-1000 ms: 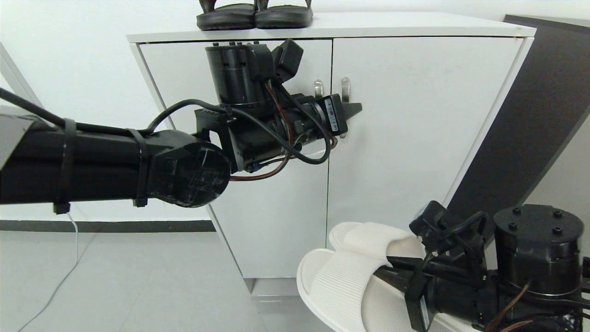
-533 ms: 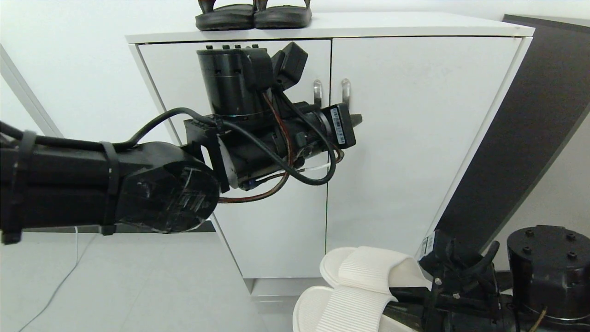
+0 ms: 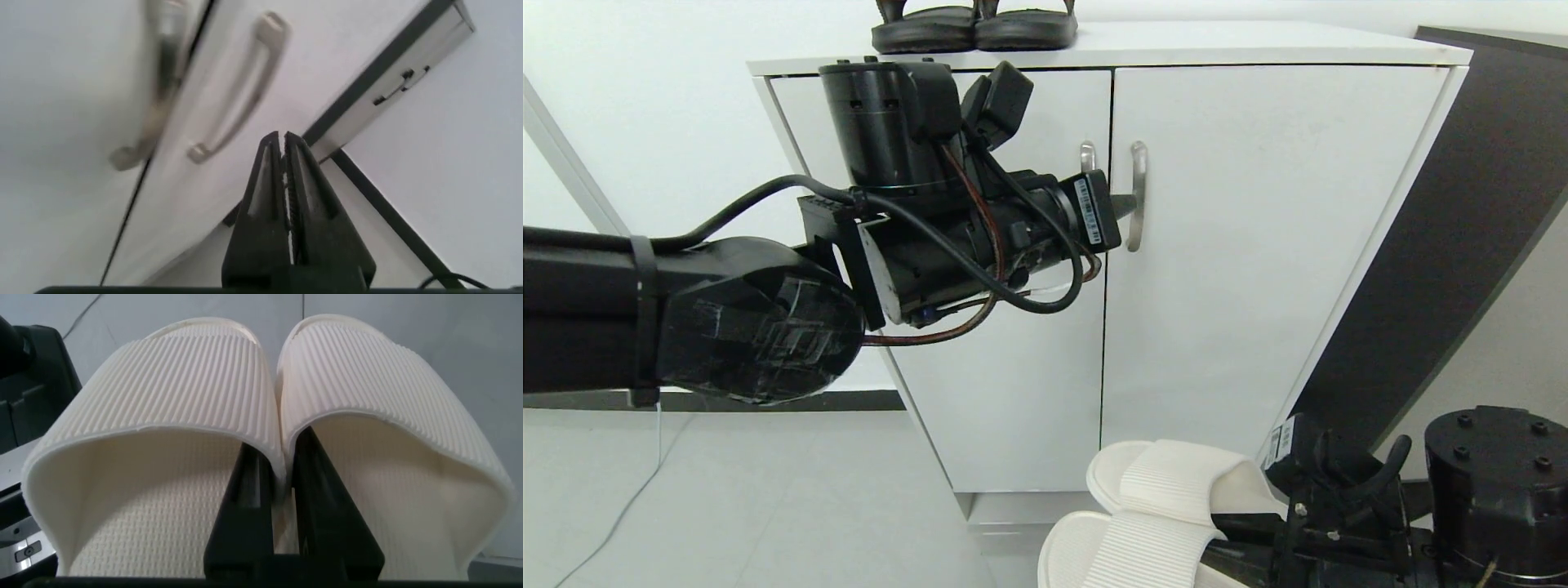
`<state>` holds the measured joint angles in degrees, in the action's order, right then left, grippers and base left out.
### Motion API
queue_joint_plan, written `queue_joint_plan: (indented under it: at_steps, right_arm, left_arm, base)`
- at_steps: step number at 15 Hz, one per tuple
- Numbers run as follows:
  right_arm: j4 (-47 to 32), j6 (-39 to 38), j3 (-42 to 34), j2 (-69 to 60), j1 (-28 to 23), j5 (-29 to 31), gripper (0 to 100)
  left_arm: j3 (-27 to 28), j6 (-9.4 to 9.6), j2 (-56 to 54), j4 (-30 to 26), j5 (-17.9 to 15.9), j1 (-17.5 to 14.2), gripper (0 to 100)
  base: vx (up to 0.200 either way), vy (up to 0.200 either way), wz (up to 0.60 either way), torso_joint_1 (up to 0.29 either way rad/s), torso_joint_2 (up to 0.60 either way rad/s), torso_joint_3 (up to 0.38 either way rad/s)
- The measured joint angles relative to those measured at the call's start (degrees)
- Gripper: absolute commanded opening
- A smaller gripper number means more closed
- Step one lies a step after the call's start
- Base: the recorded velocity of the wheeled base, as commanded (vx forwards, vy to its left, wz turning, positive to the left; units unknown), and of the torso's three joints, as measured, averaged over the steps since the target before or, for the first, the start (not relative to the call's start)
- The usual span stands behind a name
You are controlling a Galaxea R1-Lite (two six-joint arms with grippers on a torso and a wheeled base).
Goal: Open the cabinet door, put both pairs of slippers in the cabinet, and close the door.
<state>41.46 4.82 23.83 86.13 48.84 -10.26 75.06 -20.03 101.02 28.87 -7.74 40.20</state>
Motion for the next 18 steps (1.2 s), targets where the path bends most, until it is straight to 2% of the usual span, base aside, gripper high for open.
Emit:
queue_joint_plan:
  at_steps: [3,12,16,18]
  right_arm:
    - [0.0,0.0,0.0,0.1,0.0,0.0,0]
    - [0.1,0.0,0.0,0.5,0.0,0.0,0]
    - [0.1,0.0,0.0,0.7,0.0,0.0,0]
    - [0.1,0.0,0.1,0.7,0.0,0.0,0]
  left_arm:
    - [0.3,0.02,0.0,0.0,-4.0,-1.3,100]
    - [7.3,-0.17,5.1,0.0,-4.6,-1.8,100]
    - [10.6,-2.5,7.7,0.0,-4.5,-1.8,100]
    - [11.1,-2.55,8.5,0.0,-4.8,-1.9,100]
  base:
    - [0.0,0.0,0.0,0.0,0.0,0.0]
    - [0.0,0.0,0.0,0.0,0.0,0.0]
    - [0.0,0.0,0.0,0.0,0.0,0.0]
    - [0.0,0.0,0.0,0.0,0.0,0.0]
